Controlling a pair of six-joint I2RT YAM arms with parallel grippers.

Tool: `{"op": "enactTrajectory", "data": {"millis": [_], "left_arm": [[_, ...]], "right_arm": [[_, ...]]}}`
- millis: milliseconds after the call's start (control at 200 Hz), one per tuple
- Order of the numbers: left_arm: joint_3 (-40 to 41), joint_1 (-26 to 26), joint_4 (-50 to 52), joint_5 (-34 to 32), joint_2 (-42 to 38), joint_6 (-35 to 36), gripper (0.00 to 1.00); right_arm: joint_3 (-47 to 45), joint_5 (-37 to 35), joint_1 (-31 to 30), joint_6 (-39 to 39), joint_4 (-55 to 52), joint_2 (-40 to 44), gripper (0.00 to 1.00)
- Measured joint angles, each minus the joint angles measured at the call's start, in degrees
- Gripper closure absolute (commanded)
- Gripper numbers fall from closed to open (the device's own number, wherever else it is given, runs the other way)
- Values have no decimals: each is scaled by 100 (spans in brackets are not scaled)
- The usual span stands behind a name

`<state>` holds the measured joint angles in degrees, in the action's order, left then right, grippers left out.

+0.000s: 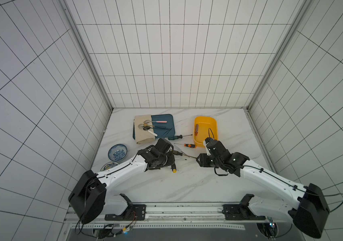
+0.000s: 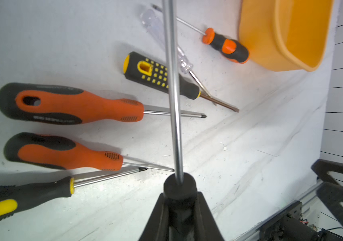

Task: Put the screwdriver on the desktop into the storage box
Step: Pick up the screwdriver from the center of the board.

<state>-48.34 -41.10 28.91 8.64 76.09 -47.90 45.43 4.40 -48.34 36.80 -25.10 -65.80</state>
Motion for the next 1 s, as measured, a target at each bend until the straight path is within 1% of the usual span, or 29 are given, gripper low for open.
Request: {"op": "enactTrajectory", "data": {"millis": [85,130,355,540,695,889,999], "left_arm": [[-4,0,-225,111,-66,7,94],[-2,0,-369,195,-101,-13,94],[9,0,-1099,476,-302,-170,95],[94,-28,-1652,636,-389,-372,96],[155,-151,-1947,717,-391,-483,97],[247,-267,-2293,841,-391,-592,98],[258,-308,-2428,916,-391,-632,99]], "right_arm": [[-76,284,0,-57,212,116,51],[-125,455,0,-76,352,155,49],[-380,1572,-2,-118,1274,188,46],[-420,2151,-48,-107,1849,146,46],[-417,2321,-55,-109,2004,52,46],[-417,2426,-57,-105,2070,-166,52],[-417,2426,-57,-96,2081,-168,52]]}}
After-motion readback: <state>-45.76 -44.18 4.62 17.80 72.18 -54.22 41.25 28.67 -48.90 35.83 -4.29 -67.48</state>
